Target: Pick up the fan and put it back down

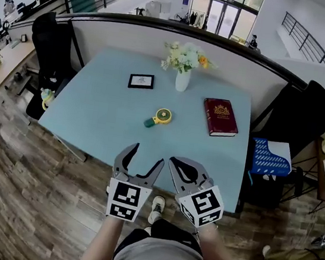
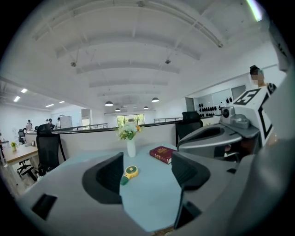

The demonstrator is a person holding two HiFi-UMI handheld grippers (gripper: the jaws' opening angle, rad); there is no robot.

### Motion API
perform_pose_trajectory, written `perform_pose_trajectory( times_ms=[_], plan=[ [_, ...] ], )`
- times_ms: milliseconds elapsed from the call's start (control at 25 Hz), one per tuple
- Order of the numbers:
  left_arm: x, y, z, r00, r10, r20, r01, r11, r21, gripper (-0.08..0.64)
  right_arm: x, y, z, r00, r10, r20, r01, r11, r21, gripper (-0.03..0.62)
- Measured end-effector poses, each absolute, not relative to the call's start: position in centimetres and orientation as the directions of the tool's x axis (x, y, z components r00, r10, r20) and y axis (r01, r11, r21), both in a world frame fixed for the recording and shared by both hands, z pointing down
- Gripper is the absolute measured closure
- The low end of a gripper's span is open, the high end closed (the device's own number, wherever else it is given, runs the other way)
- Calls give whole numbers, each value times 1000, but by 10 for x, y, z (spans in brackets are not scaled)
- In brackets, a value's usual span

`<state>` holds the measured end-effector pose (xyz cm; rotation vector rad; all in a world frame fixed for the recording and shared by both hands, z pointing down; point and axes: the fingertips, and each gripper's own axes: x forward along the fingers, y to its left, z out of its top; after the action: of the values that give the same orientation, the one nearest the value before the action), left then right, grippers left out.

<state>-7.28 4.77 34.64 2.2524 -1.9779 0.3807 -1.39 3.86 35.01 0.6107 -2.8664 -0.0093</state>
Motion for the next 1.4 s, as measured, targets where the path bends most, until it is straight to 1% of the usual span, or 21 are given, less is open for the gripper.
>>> perform_pose_trajectory(
  times_ms=[320,480,560,960,1400],
  plan=[
    [-110,-46,337,146,-955,258,-983,-169,-68,236,-40,-59,336,-873,-458,167,-455,888,59,588],
    [-116,-83,338,164,-953,254,-981,-185,-63,236,-38,-96,330,-858,-496,134,-494,868,50,588],
    [-114,-98,342,175,-951,255,-979,-195,-55,236,-35,-109,334,-847,-513,140,-513,857,41,588],
    [-118,-144,346,279,-918,281,-950,-306,-55,236,-47,-137,347,-805,-571,163,-576,817,18,588],
    [-139,-168,368,425,-826,370,-878,-476,-54,236,-72,-158,356,-717,-668,198,-684,729,-18,588]
  ],
)
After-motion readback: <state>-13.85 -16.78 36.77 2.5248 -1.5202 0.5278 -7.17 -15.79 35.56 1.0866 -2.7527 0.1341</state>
